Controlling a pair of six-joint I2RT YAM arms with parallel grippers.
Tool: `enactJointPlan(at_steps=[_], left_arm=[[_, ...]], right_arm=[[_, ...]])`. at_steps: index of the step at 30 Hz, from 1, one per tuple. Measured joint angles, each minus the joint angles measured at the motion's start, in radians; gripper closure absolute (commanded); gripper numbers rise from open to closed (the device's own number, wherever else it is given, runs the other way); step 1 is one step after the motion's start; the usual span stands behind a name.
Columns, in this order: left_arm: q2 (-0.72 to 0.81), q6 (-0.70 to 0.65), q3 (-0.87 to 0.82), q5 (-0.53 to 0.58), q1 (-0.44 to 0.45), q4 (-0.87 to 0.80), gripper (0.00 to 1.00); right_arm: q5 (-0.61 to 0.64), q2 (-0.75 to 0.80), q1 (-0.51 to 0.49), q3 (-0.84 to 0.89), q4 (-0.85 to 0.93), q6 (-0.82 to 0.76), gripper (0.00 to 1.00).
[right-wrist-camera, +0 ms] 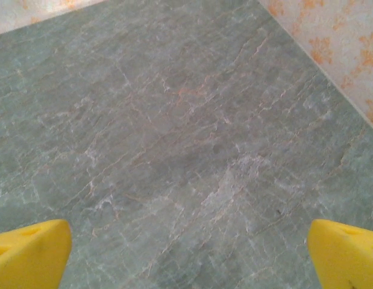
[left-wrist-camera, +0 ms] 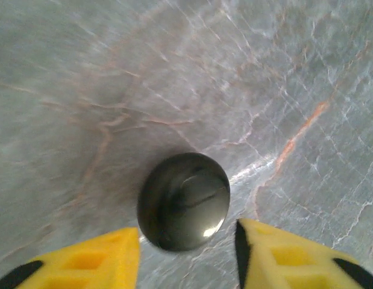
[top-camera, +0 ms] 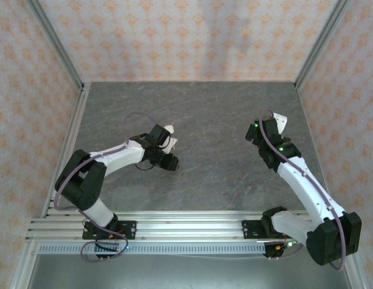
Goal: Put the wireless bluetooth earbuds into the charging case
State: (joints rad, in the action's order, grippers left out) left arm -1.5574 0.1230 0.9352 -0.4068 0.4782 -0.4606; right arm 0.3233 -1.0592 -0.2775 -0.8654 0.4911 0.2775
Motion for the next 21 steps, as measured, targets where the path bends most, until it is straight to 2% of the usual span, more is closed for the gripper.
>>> enactJointPlan(at_steps=[4, 6, 10, 13, 17, 21], left_arm=[[0.084, -0.028, 0.026, 0.051, -0.053, -0.043, 0.26], [0.124, -0.047, 0.045, 0.084, -0.087, -0.053, 0.00], [0.201, -0.071, 0.062, 0.188, -0.154, -0.046, 0.00], [0.253, -0.097, 0.051, 0.339, -0.197, 0.004, 0.00], [0.308, -0.131, -0.066, 0.526, -0.270, 0.205, 0.00], [0.303, -0.139, -0.232, 0.596, -0.365, 0.404, 0.00]], right_arm=[[0.058, 0.000, 0.004, 0.042, -0.076, -0.046, 0.01], [0.100, 0.000, 0.004, 0.076, -0.140, -0.082, 0.01], [0.156, 0.002, 0.011, 0.175, -0.292, -0.171, 0.01], [0.179, -0.001, 0.019, 0.268, -0.431, -0.242, 0.01], [0.187, -0.034, 0.027, 0.355, -0.597, -0.304, 0.01], [0.187, -0.089, 0.047, 0.403, -0.733, -0.320, 0.01]])
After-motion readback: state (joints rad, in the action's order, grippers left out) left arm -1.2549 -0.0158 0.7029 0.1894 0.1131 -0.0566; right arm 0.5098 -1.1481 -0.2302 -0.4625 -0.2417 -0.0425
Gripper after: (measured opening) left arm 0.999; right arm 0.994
